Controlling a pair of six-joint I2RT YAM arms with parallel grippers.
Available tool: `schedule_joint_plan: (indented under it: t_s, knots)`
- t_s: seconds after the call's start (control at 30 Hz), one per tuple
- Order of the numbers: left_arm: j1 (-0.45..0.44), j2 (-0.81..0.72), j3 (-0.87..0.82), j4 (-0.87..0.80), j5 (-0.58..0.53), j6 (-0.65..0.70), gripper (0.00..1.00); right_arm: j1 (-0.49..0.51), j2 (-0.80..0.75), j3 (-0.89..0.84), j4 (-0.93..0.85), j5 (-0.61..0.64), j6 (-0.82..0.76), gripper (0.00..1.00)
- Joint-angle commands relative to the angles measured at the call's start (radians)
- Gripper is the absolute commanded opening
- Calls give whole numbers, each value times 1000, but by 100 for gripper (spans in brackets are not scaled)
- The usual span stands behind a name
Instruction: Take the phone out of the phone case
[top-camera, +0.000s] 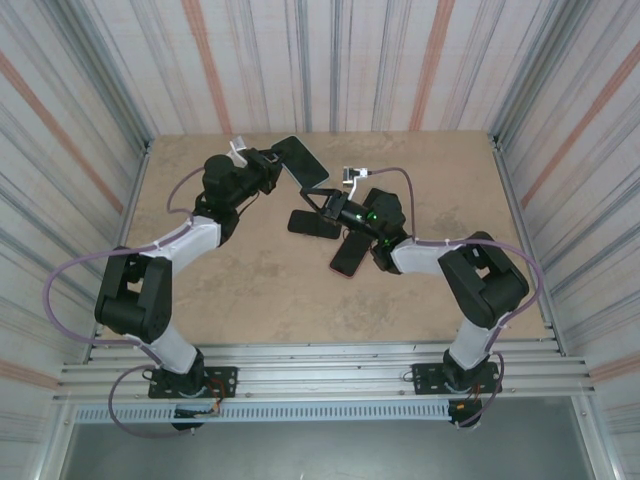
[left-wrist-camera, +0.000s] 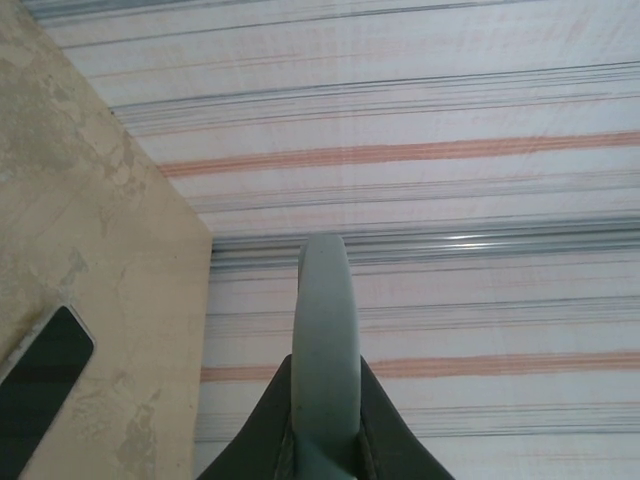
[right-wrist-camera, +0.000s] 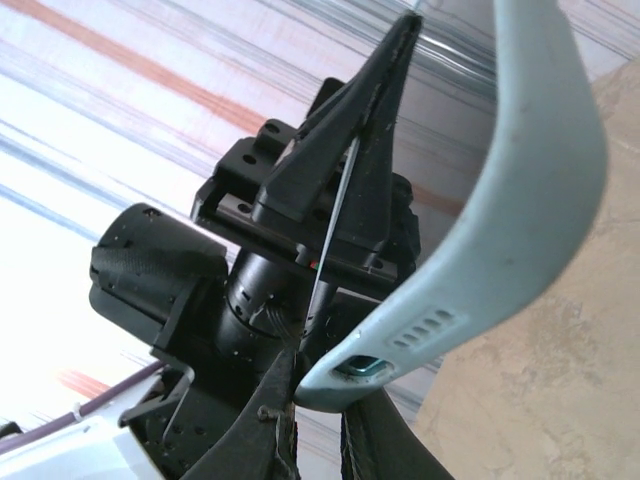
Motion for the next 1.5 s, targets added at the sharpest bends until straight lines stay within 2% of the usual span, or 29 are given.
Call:
schedule_joint_plan:
  t_s: [0.0, 0.37, 0.53, 0.67, 0.8, 0.9, 1.0, 1.1, 1.27, 1.47]
  knots:
    - [-9, -76, 55, 130, 137, -117, 0, -44, -8, 6, -257, 33, -181, 9]
    - [-19, -77, 96, 123, 190, -140, 0, -78, -58, 68, -496, 26, -366, 9]
    - [-18, -85, 100, 83, 197, -92, 0, -90, -78, 67, -485, -2, -373, 11]
    - [-3, -87, 121, 11, 226, 7, 0, -101, -120, 59, -497, -30, -413, 22]
    - [29, -88, 174, -109, 297, 194, 0, -129, -180, 53, -589, -117, -527, 37]
    - [52, -74, 230, -159, 383, 315, 0, -147, -237, 75, -756, -190, -685, 48]
    - [72, -51, 297, -204, 493, 455, 0, -162, -287, 118, -955, -242, -877, 55]
    - [76, -38, 337, -227, 574, 592, 0, -192, -316, 161, -1096, -291, -1021, 57]
    - [76, -8, 384, -260, 697, 785, 0, -215, -323, 232, -1203, -411, -1198, 55]
    - [70, -2, 373, -136, 764, 847, 0, -186, -245, 394, -1445, -472, -1442, 51]
